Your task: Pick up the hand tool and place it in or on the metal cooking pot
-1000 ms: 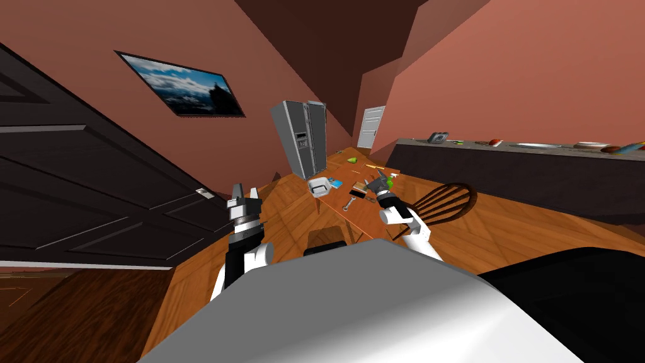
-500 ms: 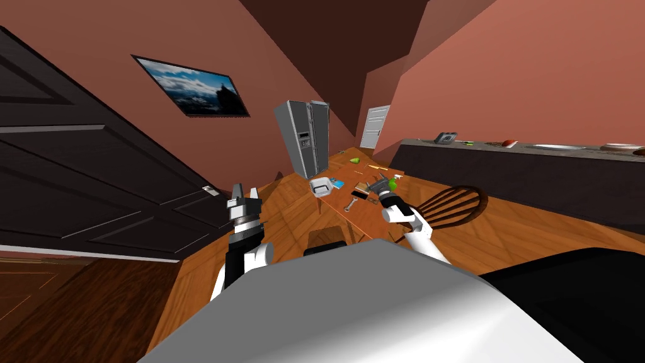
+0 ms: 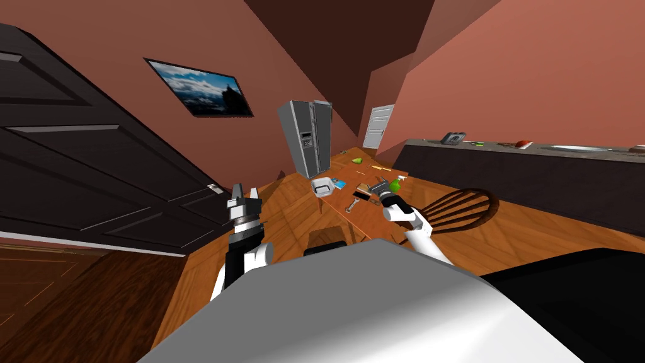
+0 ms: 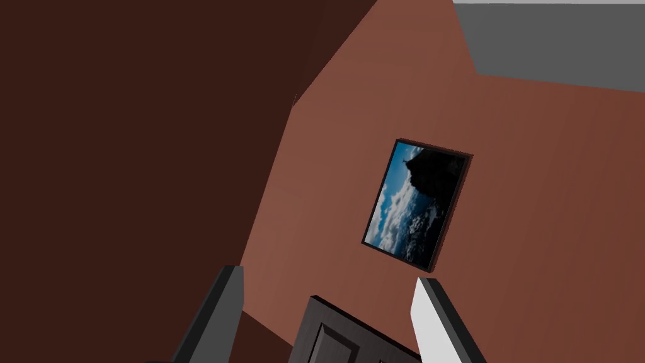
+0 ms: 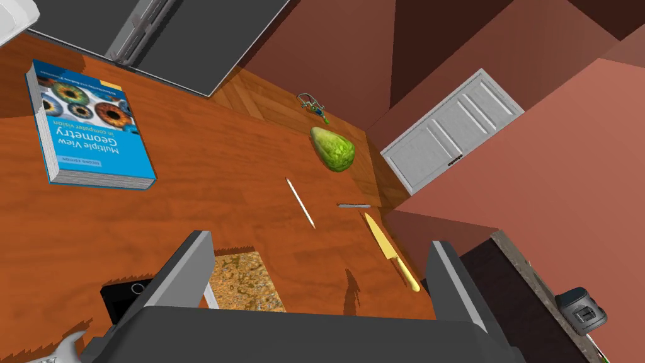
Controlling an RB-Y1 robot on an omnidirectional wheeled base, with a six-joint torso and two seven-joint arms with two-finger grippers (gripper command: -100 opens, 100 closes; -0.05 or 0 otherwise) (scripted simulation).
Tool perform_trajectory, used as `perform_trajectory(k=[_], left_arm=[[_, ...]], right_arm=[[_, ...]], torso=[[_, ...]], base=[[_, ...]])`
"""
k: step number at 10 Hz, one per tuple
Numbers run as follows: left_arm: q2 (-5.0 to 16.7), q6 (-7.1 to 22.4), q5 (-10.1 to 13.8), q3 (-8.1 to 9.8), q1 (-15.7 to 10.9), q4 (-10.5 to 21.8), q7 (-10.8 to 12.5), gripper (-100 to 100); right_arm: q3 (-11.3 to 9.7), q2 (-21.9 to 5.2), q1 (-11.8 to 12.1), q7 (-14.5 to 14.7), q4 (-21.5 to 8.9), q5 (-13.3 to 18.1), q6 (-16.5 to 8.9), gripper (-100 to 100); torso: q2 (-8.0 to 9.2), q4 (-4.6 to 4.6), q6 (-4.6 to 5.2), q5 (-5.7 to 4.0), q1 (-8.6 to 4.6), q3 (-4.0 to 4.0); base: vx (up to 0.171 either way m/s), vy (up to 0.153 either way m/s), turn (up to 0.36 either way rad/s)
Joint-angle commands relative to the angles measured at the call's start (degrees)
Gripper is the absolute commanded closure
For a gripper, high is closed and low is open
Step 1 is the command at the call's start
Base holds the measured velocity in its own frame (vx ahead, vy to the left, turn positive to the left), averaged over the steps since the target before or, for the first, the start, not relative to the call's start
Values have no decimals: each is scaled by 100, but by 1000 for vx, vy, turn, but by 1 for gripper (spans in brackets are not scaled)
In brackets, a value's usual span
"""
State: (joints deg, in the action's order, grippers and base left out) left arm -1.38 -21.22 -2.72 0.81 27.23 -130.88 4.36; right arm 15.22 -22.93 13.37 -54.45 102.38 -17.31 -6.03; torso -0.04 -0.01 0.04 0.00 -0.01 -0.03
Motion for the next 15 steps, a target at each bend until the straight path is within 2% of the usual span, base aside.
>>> perform_trajectory(k=[1, 3, 4, 6, 7, 9, 10, 12, 13, 15], left_arm=[[0, 0, 0, 0, 0, 0, 0, 0], [0, 0, 0, 0, 0, 0, 0, 0], [0, 0, 0, 0, 0, 0, 0, 0], [0, 0, 0, 0, 0, 0, 0, 0], [0, 0, 0, 0, 0, 0, 0, 0], [0, 0, 0, 0, 0, 0, 0, 0], [0, 0, 0, 0, 0, 0, 0, 0], [0, 0, 0, 0, 0, 0, 0, 0], [0, 0, 0, 0, 0, 0, 0, 0], [0, 0, 0, 0, 0, 0, 0, 0]], right_arm=[[93, -83, -109, -286, -286, -123, -286, -100], [93, -83, -109, -558, -296, -123, -346, -100], [183, -161, -200, -763, -557, -241, -625, -100], [183, -161, -200, -1018, -560, -241, -687, -100], [269, -235, -286, -1216, -822, -357, -943, -100], [269, -235, -286, -1471, -822, -357, -1029, -100], [352, -303, -368, -1680, -1081, -468, -1293, -100], [352, -303, -368, -1915, -1083, -468, -1370, -100], [431, -364, -446, -2122, -1339, -574, -1636, -100], [431, -364, -446, -2351, -1339, -574, -1710, -100]], torso=[[0, 0, 0, 0, 0, 0], [-3, -1, -1, 0, -1, -1], [0, 0, 0, 0, 0, 0], [-4, -1, -1, -1, -1, -2], [-1, 0, 1, 0, 0, -1], [-3, -1, 0, 0, -1, -2], [-1, 0, 1, 0, 1, 0], [-5, -1, 0, 0, 0, -3], [-2, 0, 0, 0, 1, -1], [-6, -1, 0, 1, 1, -3]], base=[[9, -2, 135], [10, -7, 32], [13, -2, 136], [11, -7, 33], [16, -2, 135], [11, -5, 36], [18, -3, 136], [14, -5, 37], [18, -1, 124], [17, -4, 40]])
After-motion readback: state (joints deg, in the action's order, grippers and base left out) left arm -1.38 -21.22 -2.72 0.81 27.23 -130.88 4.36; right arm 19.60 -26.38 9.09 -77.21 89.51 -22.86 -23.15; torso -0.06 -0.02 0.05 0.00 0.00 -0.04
